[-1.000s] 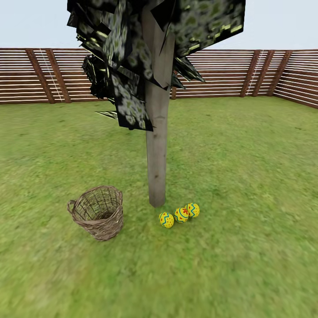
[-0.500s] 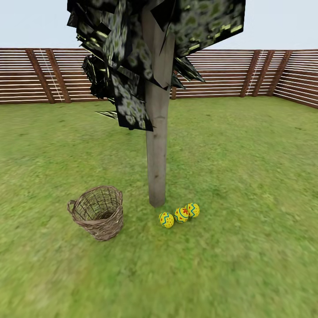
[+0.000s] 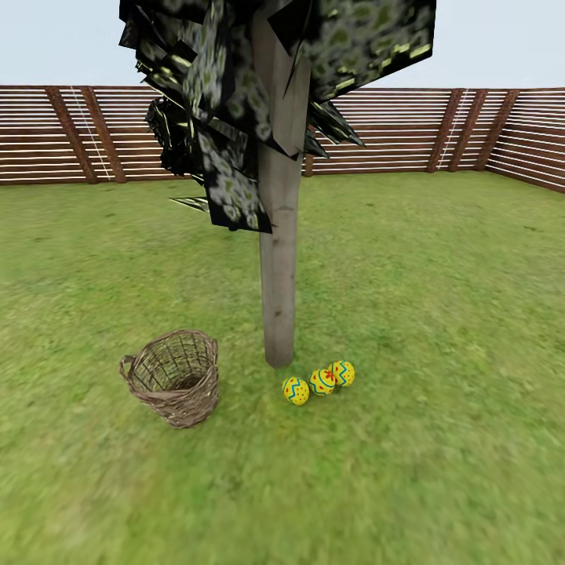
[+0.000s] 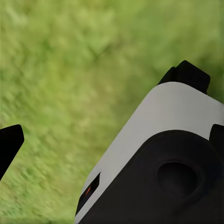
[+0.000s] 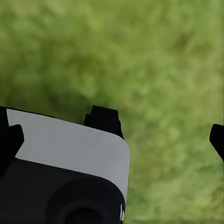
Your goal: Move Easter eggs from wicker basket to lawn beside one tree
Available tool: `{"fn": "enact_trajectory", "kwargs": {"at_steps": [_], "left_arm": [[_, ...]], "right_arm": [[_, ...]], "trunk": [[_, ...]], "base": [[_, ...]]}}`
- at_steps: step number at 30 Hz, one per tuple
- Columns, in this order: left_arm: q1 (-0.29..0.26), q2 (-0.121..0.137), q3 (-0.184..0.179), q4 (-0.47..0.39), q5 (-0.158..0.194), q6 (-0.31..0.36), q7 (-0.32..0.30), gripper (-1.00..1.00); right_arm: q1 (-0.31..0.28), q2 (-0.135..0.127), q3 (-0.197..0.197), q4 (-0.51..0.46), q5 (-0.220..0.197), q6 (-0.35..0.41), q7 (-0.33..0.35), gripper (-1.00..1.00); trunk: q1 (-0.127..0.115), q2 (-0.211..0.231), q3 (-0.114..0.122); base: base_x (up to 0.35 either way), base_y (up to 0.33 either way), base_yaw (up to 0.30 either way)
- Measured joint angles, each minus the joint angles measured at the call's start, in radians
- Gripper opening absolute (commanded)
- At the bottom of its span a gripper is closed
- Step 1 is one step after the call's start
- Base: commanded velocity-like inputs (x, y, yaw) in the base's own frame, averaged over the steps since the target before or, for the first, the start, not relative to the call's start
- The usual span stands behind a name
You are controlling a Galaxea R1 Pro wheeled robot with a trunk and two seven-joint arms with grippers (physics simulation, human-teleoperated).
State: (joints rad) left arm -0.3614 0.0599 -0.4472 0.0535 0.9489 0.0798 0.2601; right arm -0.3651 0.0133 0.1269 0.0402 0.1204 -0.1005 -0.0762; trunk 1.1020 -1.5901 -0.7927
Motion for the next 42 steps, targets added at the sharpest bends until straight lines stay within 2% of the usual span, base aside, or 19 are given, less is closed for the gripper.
{"fn": "enact_trajectory", "kwargs": {"at_steps": [42], "left_arm": [[0.000, 0.000, 0.000, 0.000, 0.000, 0.000, 0.001, 1.00]], "right_arm": [[0.000, 0.000, 0.000, 0.000, 0.000, 0.000, 0.000, 1.00]], "trunk": [[0.000, 0.000, 0.000]], "base": [[0.000, 0.000, 0.000]]}}
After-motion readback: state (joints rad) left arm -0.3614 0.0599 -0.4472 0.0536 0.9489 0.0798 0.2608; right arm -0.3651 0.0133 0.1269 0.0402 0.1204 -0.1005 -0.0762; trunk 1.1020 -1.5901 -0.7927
